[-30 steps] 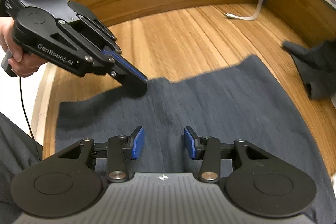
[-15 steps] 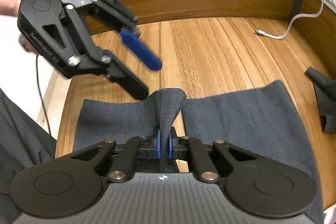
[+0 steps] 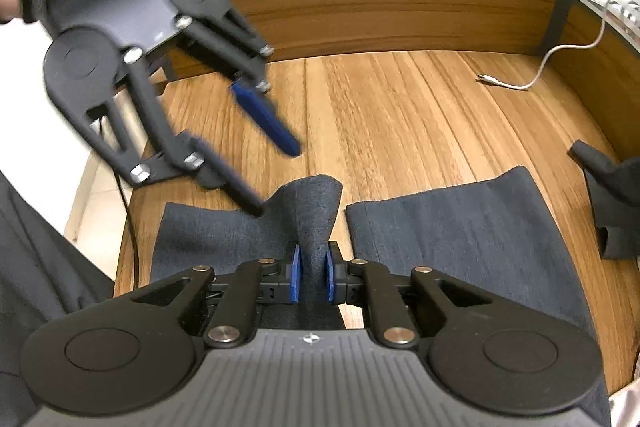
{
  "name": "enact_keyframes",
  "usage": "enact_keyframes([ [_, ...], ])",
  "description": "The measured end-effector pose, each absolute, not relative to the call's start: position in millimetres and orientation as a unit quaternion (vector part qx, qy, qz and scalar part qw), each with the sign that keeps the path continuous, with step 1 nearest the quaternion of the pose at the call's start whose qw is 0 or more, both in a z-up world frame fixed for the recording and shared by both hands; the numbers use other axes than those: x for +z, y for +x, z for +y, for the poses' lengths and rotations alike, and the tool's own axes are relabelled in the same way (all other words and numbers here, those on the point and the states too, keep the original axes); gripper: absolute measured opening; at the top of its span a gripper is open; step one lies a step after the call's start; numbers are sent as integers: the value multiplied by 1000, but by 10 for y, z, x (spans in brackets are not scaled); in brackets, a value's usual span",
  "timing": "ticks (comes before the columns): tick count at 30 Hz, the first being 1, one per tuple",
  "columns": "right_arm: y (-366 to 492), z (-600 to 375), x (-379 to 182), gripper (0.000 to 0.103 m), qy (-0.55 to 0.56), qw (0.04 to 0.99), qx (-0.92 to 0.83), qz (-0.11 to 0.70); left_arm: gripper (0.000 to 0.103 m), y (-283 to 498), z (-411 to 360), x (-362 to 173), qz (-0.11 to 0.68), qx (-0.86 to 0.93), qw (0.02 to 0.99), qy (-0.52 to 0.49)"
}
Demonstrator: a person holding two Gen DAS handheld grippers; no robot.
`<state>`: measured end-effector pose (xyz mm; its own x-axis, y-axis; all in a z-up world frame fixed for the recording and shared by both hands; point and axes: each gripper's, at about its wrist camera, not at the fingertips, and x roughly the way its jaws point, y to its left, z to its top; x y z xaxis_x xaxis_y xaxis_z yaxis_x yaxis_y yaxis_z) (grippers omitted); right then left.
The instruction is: Fold clothes
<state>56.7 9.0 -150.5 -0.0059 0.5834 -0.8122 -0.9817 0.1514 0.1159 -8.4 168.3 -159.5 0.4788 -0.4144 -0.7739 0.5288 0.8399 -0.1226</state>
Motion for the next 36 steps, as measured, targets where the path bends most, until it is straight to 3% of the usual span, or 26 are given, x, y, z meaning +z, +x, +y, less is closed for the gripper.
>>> enact_keyframes([
  [2, 580, 82, -1500, 13, -256, 660, 594, 381, 45, -165, 1713, -1648, 440, -271, 854, 53],
  [4, 602, 75, -1495, 5, -253, 663, 593, 380, 45, -260, 1749, -1709, 450, -264, 852, 41],
  [24, 726, 79, -1410, 3, -285, 662, 584, 375, 44, -521, 1976, -2021, 483, -339, 790, -165],
  [36, 684, 297, -1514, 3, -318, 653, 584, 364, 40, -636, 2145, -1997, 546, -281, 777, -135],
])
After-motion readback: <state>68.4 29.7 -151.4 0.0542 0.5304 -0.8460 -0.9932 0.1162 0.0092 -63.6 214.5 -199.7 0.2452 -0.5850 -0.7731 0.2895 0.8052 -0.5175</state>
